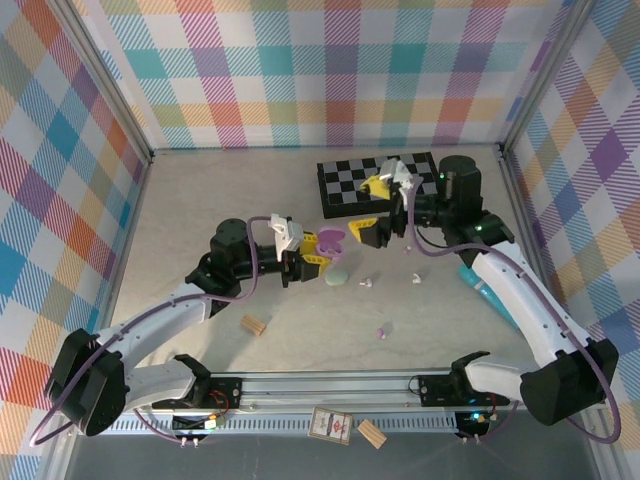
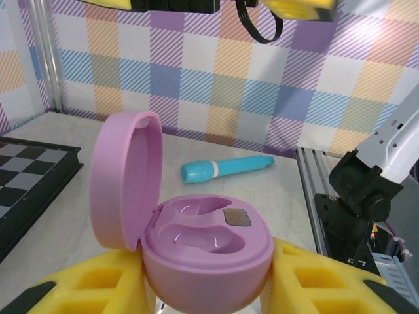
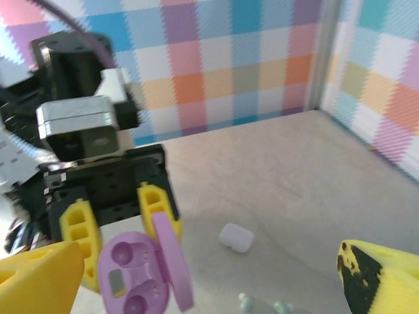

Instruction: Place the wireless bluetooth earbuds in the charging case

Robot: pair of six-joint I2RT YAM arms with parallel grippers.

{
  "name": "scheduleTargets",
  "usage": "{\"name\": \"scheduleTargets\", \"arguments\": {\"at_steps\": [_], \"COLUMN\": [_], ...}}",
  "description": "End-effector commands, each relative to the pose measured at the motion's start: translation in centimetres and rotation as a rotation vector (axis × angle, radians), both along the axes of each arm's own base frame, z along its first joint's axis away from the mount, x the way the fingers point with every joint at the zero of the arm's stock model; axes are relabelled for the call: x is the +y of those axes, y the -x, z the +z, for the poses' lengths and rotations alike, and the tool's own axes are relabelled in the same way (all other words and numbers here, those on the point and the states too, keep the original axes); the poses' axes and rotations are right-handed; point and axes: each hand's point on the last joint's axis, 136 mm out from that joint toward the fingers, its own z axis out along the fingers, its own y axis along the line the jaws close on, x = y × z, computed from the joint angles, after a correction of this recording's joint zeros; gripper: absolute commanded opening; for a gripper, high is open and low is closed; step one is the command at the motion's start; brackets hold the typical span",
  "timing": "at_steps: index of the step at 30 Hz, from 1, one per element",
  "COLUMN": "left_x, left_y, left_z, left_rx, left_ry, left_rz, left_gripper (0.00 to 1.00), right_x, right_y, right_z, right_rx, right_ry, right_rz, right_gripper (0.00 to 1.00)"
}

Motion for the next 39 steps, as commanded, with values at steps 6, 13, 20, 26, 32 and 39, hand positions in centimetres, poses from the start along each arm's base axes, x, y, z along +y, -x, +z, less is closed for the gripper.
{"name": "scheduleTargets", "arguments": {"at_steps": [6,13,20,26,32,39], "left_x": [0.9,1.1,1.4,2.3,3.5,5.4], "left_y": [-0.9,-1.4,-1.9,-2.4,-3.4,-5.3], "left_z": [2.3,3.0,3.2,3.1,3.2,3.2], "left_rx": [-0.079,-0.116,-0.128,-0.156,-0.173,-0.189], "left_ry": [0.117,0.173,0.239,0.247,0.25,0.231], "left_rz": [-0.024,-0.015,0.005,0.059,0.109,0.164], "left_gripper": [0.39,0.38,0.38,0.38,0.38,0.38], "right_x": [-7.9,-9.6,-10.8,-10.3,-10.0,-9.6], "right_y": [-6.5,-3.4,0.9,4.5,7.3,9.5], "right_z": [-4.2,-12.2,-20.0,-24.0,-26.7,-28.6], "right_rx": [0.413,0.623,0.836,0.849,0.784,0.669], "right_ry": [-0.104,-0.039,0.102,0.267,0.404,0.655], "right_rz": [-0.622,-0.711,-0.804,-0.899,-0.953,-0.997], "right_gripper": [0.99,0.95,0.87,0.86,0.79,0.74]}}
